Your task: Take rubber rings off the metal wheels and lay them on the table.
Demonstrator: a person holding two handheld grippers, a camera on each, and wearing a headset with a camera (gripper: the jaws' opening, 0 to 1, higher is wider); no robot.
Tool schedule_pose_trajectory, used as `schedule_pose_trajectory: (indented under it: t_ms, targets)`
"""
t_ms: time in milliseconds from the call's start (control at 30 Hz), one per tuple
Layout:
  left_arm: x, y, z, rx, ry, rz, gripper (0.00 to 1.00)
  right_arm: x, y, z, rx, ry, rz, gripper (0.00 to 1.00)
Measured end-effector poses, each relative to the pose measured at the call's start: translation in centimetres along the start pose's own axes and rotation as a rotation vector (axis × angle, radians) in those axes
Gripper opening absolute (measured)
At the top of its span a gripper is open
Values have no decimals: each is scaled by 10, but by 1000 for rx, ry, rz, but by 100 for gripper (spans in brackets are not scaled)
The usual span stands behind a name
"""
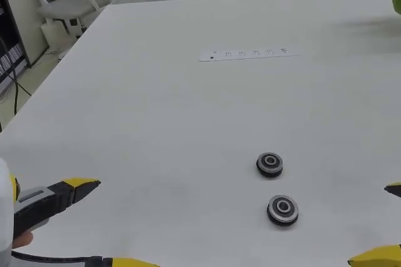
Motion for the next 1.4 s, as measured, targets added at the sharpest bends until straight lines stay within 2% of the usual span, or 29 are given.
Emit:
schedule_pose_trajectory:
  t_ms: [233,433,533,600,767,967,1067,1167,1400]
  targets:
    - [3,0,0,-11,8,0,100,-1,1,1,-2,1,0,92]
    - [14,5,-2,-17,5,1,100,-3,2,-1,-2,3,-2,91]
    - [12,4,1,-20,3,1,100,-4,2,0,-13,2,-9,92]
    - [11,5,8,-37,-13,7,100,-4,2,1,-17,0,-8,91]
    - [5,6,22,-75,-8,3,100,-6,2,1,-13,-2,-9,91]
    - [2,5,34,-93,-21,10,100,-7,1,1,-14,2,-4,91]
    - [5,4,35,-104,-11,-6,100,-9,1,4,-16,8,-3,90]
    - [0,1,42,-113,-20,-31,100,-11,2,8,-26,18,-1,88]
    - [-3,-2,66,-131,-65,-45,100,-18,4,19,-50,37,-5,85]
Point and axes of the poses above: the centre of the closed fingertips' face, and the gripper's own axes: y roughly backward along the fingers, x roughly to its left, z roughly out of its top, the point moved 7 cm from there along y, roughly backward along the fingers, and after that the axes turned 10 degrees about -x, right-handed, at the moved point
